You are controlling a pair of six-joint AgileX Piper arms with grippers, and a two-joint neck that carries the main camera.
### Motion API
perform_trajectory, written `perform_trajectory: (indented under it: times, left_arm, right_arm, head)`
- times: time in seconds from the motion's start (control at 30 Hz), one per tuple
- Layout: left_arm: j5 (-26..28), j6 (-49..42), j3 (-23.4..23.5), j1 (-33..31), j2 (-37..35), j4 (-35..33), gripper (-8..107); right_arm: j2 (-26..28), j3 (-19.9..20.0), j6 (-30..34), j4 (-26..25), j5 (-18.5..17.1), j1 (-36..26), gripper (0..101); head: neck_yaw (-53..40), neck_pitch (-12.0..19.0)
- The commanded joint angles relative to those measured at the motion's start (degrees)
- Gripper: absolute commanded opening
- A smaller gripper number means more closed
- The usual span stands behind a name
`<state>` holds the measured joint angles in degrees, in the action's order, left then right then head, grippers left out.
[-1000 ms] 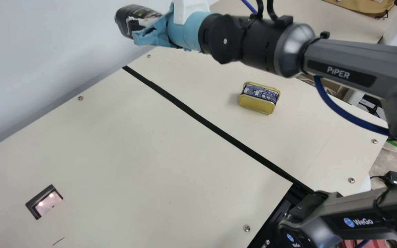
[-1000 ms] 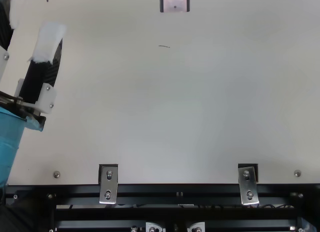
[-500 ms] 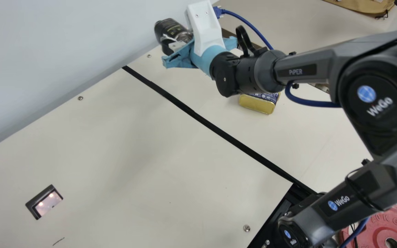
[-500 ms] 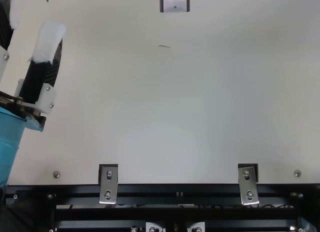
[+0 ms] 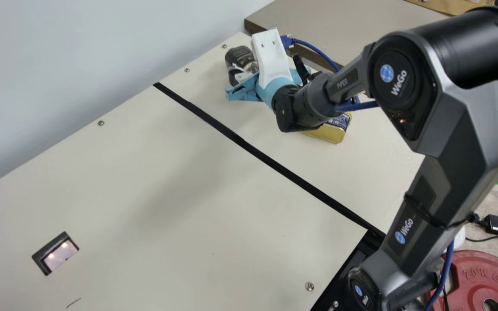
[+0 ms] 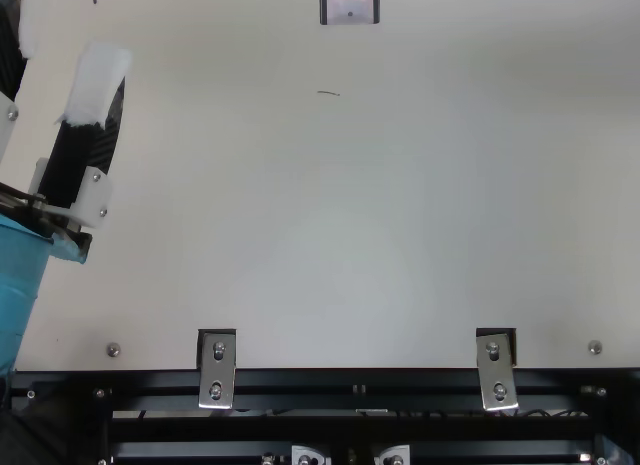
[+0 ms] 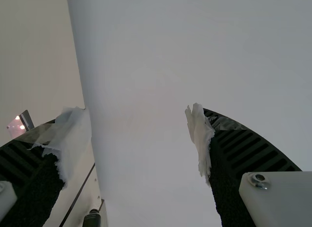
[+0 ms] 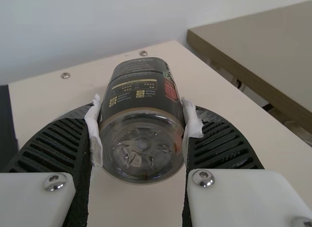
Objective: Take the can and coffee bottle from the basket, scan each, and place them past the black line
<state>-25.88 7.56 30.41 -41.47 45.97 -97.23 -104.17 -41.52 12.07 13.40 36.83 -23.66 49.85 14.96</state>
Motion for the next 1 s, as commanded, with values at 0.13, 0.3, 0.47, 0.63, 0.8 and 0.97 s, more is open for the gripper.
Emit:
perform_trajectory:
  times: [0.13, 0.3, 0.47, 0.63, 0.8, 0.97]
  left_arm:
    - [0.0, 0.0, 0.0, 0.0, 0.0, 0.0, 90]
    - [0.0, 0.0, 0.0, 0.0, 0.0, 0.0, 90]
    - [0.0, 0.0, 0.0, 0.0, 0.0, 0.0, 90]
    - [0.0, 0.0, 0.0, 0.0, 0.0, 0.0, 90]
    - [0.0, 0.0, 0.0, 0.0, 0.0, 0.0, 90]
    - [0.0, 0.0, 0.0, 0.0, 0.0, 0.0, 90]
  right_arm:
    - [-1.5, 0.6, 0.31, -0.17, 0.79, -0.85, 0]
    - [-2.04, 0.68, -0.13, -0.65, 0.46, -1.4, 0]
    - [-2.09, 0.38, -1.49, -1.48, -1.19, -1.79, 101]
    - [-1.53, 0.32, -2.64, -2.42, -1.69, -1.87, 101]
    - [-0.74, 0.13, -3.19, -2.79, -1.96, -1.75, 101]
    - [1.47, -0.31, -3.34, -2.81, -2.77, -1.18, 101]
  head:
    - [1.36, 1.22]
    - [1.36, 1.22]
    - [1.36, 1.22]
    - [1.36, 1.22]
    - [1.36, 1.22]
    - [1.36, 1.22]
